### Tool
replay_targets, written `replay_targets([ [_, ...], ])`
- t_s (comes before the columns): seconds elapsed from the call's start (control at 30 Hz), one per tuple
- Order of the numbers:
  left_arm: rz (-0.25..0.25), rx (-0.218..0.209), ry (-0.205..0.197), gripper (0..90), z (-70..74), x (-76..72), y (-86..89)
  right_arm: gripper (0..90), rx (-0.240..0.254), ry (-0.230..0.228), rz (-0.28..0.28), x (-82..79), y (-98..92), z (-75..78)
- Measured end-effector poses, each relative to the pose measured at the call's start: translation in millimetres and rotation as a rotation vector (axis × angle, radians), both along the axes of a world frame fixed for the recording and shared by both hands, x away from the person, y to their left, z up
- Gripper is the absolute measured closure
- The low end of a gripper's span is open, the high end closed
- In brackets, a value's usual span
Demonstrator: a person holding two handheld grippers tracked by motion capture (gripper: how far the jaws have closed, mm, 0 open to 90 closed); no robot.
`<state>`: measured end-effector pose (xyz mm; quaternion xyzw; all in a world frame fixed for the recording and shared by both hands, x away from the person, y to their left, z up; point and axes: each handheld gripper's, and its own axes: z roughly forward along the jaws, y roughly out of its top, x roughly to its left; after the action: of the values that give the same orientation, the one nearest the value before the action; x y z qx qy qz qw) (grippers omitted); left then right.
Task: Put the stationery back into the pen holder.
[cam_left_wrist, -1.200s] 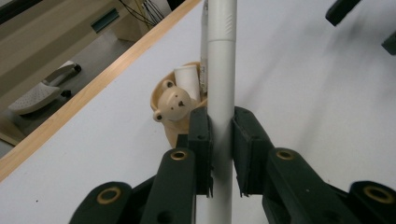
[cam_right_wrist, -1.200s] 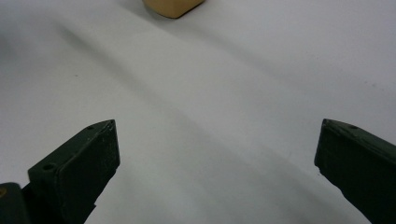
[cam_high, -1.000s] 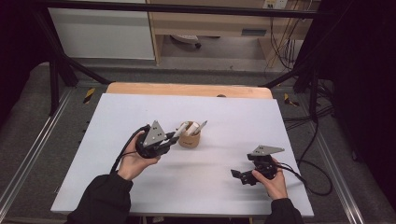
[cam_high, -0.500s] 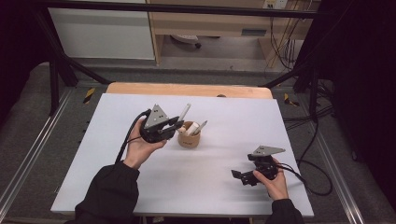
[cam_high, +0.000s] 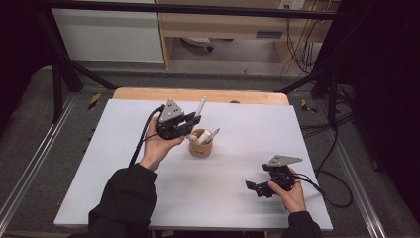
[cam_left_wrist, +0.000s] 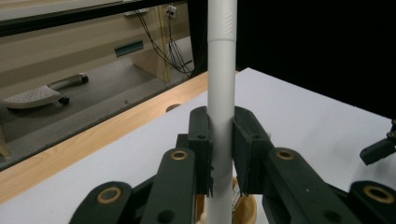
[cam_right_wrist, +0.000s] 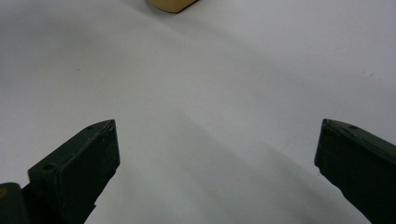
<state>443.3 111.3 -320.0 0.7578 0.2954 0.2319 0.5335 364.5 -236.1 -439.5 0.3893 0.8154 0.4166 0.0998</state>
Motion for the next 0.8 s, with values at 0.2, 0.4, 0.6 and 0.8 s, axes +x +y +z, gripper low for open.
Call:
replay_targets([
  [0.2, -0.005, -0.010, -0.002, 77.8, -3.7, 9.0, -11.0, 0.8, 0.003, 0.005, -0.002, -0.1, 0.5, -0.1],
  [0.4, -0.007, 0.004, 0.008, 77.8, -12.1, 16.6, -23.3, 0.8, 0.007, 0.008, -0.002, 0.1, 0.7, -1.0],
  [0.6, -0.022, 0.018, 0.016, 77.9, -20.0, 19.8, -29.7, 0.8, 0.004, 0.007, -0.001, 0.1, 0.7, -1.0],
  [0.8, -0.035, 0.017, 0.025, 77.8, -30.3, 22.6, -37.3, 0.8, 0.002, 0.006, 0.001, 0.1, 0.9, -1.3],
])
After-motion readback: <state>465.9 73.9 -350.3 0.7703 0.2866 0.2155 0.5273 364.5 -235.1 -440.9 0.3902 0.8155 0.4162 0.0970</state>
